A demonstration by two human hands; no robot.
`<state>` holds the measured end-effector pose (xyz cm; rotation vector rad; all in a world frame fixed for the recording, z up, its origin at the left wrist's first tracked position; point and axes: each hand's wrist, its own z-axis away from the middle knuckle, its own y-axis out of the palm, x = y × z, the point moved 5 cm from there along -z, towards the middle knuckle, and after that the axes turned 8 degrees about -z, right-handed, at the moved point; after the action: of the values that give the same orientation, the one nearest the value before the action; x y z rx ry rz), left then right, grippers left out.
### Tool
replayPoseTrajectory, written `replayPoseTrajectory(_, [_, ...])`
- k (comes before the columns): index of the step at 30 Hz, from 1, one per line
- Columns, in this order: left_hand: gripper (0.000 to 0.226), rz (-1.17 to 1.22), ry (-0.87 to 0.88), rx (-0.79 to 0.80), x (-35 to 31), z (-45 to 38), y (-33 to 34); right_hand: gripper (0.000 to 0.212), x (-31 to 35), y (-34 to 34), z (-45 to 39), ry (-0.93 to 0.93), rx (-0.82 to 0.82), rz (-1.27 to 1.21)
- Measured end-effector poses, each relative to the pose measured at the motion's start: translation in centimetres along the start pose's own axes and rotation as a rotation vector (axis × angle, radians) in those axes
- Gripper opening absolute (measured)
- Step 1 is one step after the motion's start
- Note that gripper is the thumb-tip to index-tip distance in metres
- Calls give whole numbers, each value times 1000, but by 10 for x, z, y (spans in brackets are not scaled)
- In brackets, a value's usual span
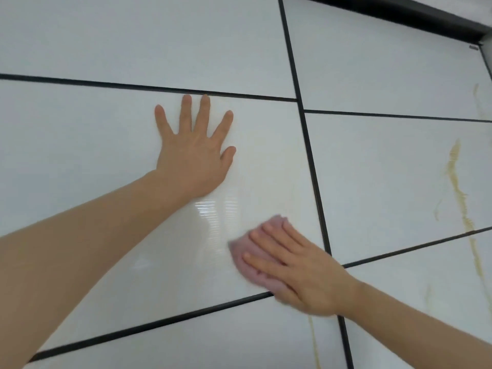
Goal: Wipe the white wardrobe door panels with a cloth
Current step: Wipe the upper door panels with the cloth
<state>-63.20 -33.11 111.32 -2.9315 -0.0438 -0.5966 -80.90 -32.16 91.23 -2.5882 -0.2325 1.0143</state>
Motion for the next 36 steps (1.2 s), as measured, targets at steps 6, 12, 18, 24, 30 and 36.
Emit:
replayPoseTrajectory(6, [57,33,70,-85,-21,75,-2,64,-98,-48,-64,569,-307,-69])
replayPoseTrajectory(12, [57,-10,108,-95,-22,131,9,53,102,61,75,269,-119,-26])
replayPoseTrajectory(18, [60,67,176,-17,-62,173,12,60,76,35,81,305,-54,-90])
replayPoseTrajectory(24, [51,106,303,-99,-83,195,27,62,24,16,44,536,-254,-134])
replayPoseTrajectory(30, [51,83,377,-120,-89,202,31,60,202,117,232,575,122,-251])
replayPoseTrajectory(36, [50,176,565,-233,-96,211,32,61,153,97,181,720,31,-348])
